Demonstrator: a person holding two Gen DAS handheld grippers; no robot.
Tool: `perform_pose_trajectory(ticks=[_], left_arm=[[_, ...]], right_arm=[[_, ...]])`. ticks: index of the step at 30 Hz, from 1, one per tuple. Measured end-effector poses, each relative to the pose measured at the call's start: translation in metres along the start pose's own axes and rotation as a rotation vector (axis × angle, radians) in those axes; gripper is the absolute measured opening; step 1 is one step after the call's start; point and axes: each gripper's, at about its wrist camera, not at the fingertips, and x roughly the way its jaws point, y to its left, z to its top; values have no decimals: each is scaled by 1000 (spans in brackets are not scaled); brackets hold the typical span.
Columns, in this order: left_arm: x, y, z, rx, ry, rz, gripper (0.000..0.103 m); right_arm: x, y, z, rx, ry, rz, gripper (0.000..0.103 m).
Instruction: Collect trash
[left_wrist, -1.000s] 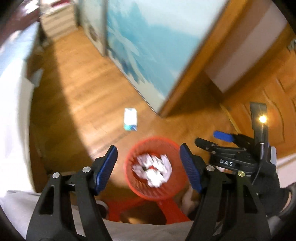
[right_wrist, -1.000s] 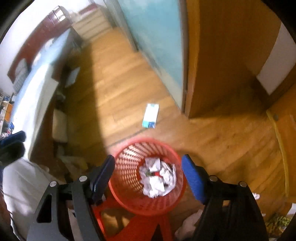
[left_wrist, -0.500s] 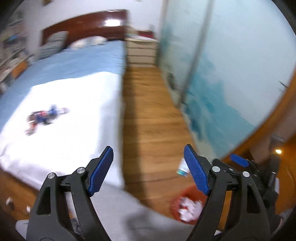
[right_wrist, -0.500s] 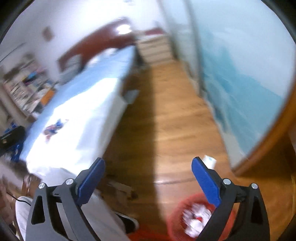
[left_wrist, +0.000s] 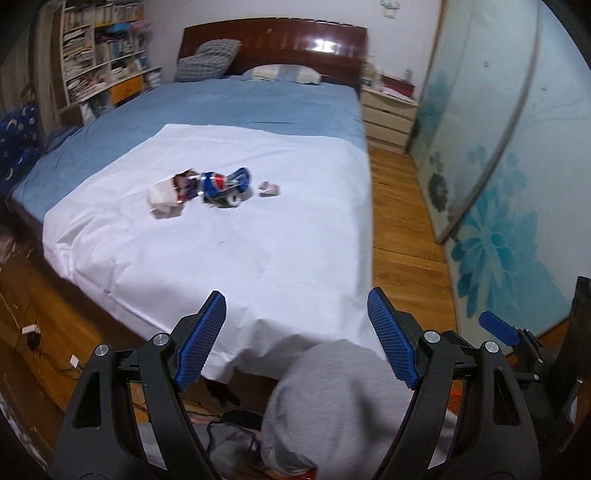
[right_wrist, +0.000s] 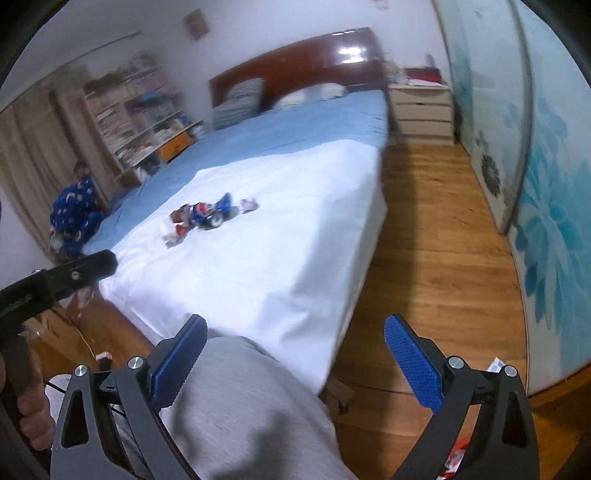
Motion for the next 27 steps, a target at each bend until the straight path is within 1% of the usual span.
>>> perform_pose_trajectory(ticks=[2, 9, 18, 27], left_arm=[[1, 7, 1, -9, -3, 6, 79], [8, 24, 0, -35, -5, 15, 79], [16, 36, -2, -50, 11, 25, 79], [21, 42, -2, -60, 22, 41, 79]], right_arm=[[5, 9, 2, -19, -11, -6, 95], [21, 13, -3, -74, 6, -32, 95], [39, 6, -1, -81, 39, -41, 95], [48, 6, 0, -86, 59, -47, 95]])
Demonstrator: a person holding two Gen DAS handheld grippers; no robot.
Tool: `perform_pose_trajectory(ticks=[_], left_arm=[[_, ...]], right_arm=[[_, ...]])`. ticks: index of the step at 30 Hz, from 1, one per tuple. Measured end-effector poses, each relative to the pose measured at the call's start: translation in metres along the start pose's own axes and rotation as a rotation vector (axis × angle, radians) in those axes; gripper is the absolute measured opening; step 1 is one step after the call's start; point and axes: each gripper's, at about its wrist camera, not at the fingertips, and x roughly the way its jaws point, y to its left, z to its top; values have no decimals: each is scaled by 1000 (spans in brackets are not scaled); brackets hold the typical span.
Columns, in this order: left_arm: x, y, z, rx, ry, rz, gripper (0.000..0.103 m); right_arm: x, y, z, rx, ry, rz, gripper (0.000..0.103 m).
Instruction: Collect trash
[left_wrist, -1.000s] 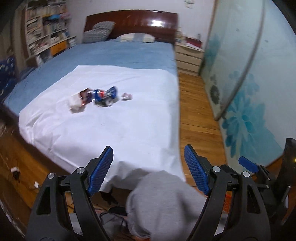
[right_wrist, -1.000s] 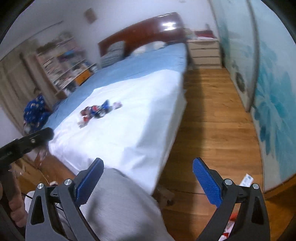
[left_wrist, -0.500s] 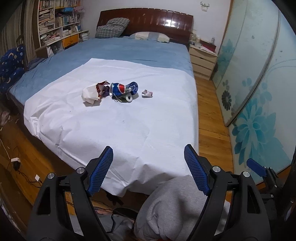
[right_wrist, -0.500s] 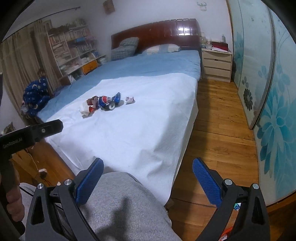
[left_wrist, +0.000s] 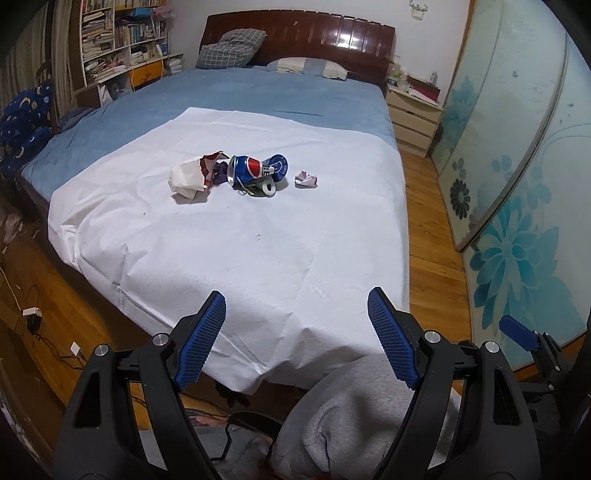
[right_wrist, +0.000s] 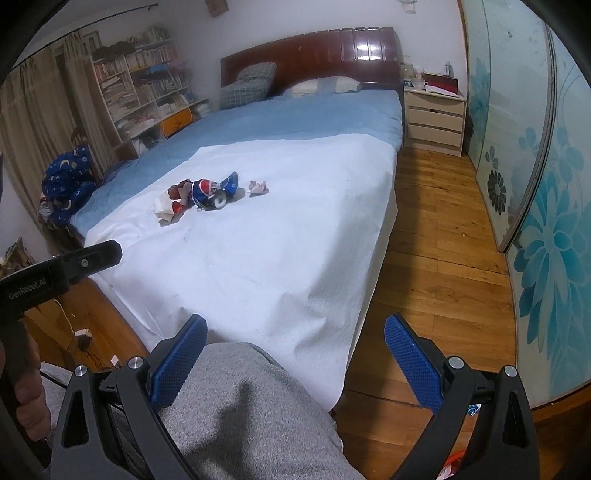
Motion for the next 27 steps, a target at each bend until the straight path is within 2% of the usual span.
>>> perform_pose_trajectory(ticks=[27], left_arm=[[11, 12, -5, -25, 23, 21, 79]], right_arm=[[9, 5, 4, -25, 10, -1, 95]])
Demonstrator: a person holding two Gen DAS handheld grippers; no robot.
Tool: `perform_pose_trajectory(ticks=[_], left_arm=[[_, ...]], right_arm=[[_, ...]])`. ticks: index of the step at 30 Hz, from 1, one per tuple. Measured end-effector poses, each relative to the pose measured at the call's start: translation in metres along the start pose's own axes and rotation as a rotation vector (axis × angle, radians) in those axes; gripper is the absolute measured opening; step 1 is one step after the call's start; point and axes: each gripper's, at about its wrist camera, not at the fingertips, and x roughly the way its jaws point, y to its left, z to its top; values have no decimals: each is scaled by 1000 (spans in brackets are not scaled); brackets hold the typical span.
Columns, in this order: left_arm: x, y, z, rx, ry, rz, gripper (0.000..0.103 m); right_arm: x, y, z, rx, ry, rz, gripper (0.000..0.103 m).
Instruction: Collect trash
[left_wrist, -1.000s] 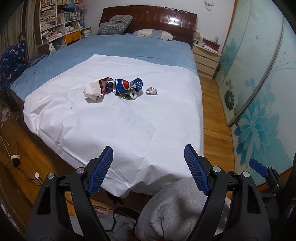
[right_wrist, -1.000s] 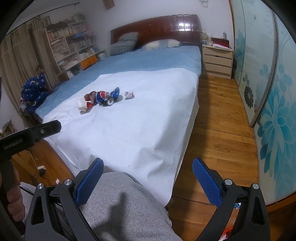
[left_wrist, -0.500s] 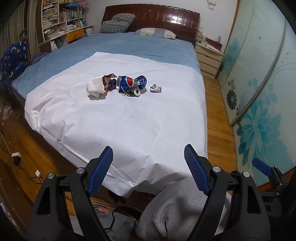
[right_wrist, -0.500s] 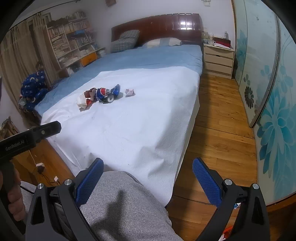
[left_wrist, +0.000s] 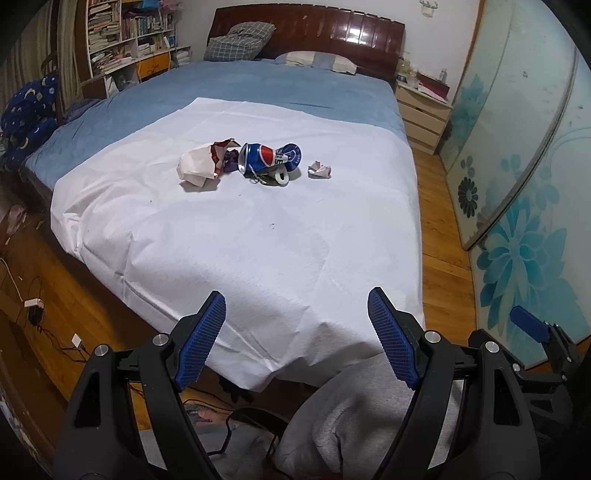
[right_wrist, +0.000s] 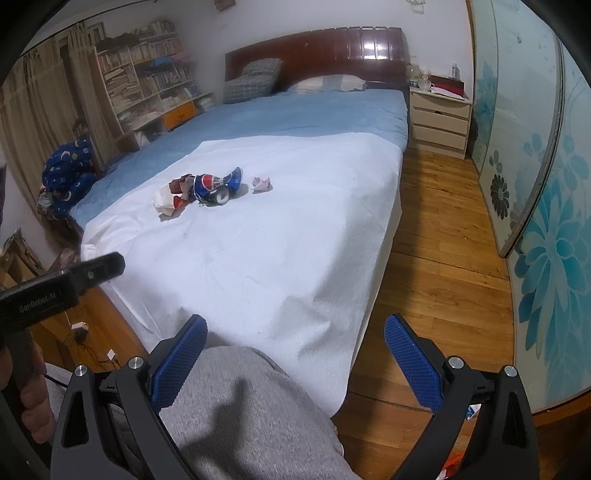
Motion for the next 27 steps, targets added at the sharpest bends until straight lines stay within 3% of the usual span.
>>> perform_pose_trajectory(ticks=[11, 15, 19, 23, 27], left_arm=[[7, 11, -1, -19, 9, 20, 79], [12, 21, -2, -46, 11, 48, 79], [18, 30, -1, -74, 21, 64, 79], [22, 36, 1, -96, 27, 68, 79], [28, 44, 1, -121, 43, 73, 79]], right_arm=[[12, 5, 16, -17, -17, 28, 95], [42, 0, 51, 17, -25, 75, 95], [109, 16, 102, -97, -69, 33, 96], [198, 35, 144, -166, -13, -11, 95], [254, 54, 172, -187, 25, -27, 92]])
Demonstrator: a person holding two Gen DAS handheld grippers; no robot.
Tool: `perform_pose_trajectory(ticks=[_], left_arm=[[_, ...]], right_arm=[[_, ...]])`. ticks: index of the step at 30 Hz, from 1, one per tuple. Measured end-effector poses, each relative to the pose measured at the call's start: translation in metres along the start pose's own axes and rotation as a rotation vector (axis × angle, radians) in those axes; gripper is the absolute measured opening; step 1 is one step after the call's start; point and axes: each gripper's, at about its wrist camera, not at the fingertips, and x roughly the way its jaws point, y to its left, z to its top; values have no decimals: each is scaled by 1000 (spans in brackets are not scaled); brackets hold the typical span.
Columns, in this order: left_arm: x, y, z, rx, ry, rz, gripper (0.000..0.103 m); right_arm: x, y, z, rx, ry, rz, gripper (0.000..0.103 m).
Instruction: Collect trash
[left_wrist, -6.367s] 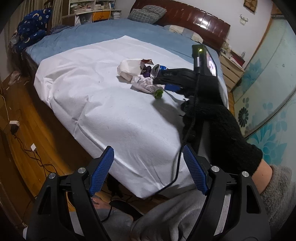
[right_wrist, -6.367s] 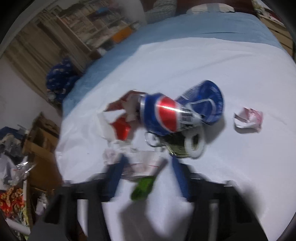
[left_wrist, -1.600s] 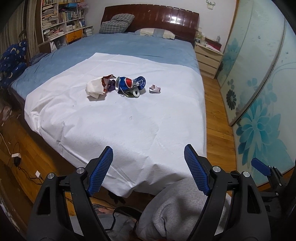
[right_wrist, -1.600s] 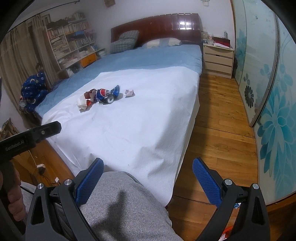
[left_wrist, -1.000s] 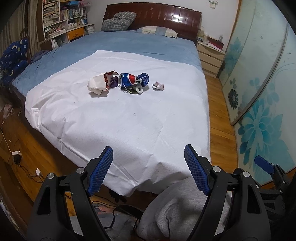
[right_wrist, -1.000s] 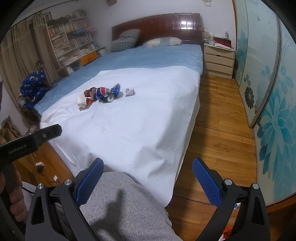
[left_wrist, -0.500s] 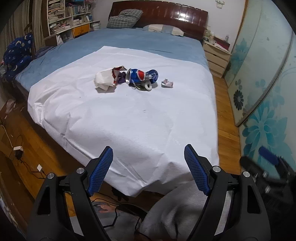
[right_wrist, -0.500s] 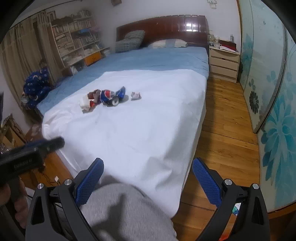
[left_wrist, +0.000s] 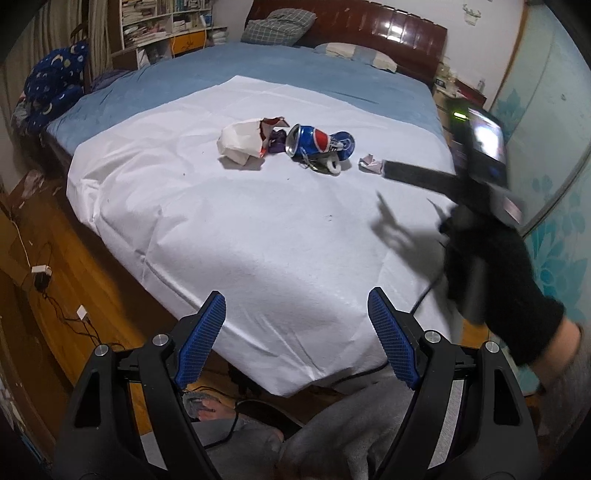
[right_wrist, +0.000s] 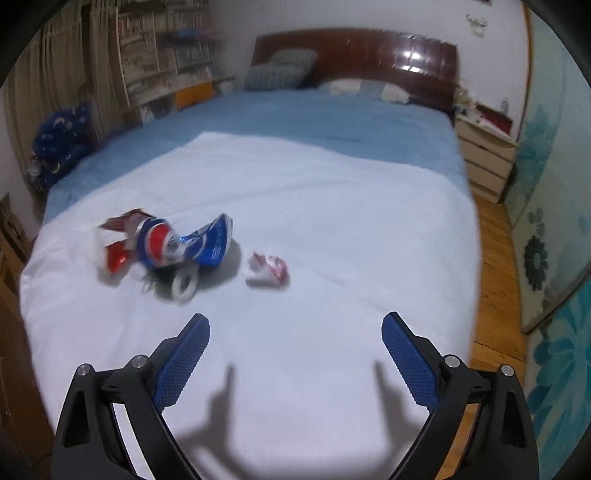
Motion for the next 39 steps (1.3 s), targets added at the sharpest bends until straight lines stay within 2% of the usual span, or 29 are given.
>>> perform_pose_trajectory(ticks=[3, 5, 7, 10, 15, 18, 20, 23, 26, 29, 32, 36, 39], left_arm=[[4, 4, 2, -12, 8, 3, 79], [6, 7, 4, -18, 13, 6, 79], [9, 10, 5, -30, 18, 2, 79], [12, 11, 7, -37, 25, -2, 79], [17, 8, 12, -31, 28, -4, 79], [18, 7, 15, -25, 22, -11, 79], [20, 11, 23, -26, 12, -7, 79], [26, 26, 46, -58, -18, 23, 79], [39, 41, 79, -87, -61, 34, 83], [74, 54, 119, -44, -93, 87, 83], [113, 68, 144, -47, -101, 106, 83], [156, 90, 160, -105, -68, 89, 83], [173, 100, 161, -118, -46, 79, 83]], right_arm=[[32, 13, 16, -26, 20, -12, 91], [52, 20, 21, -48, 61, -8, 84], [70, 25, 23, -68, 124, 21, 44], [63, 22, 21, -71, 91, 63, 28], [24, 2, 3, -13, 43, 133, 24], [-36, -19, -21, 77, -16, 211, 24], [-93, -32, -41, 132, -76, 264, 24], [-163, -41, -74, 204, -123, 348, 24], [-207, -40, -105, 263, -124, 421, 24], [-223, -19, -131, 239, -91, 450, 25], [-214, 2, -158, 183, -36, 440, 25], [-222, 23, -159, 92, -95, 415, 25], [-216, 23, -161, 113, -64, 422, 25]])
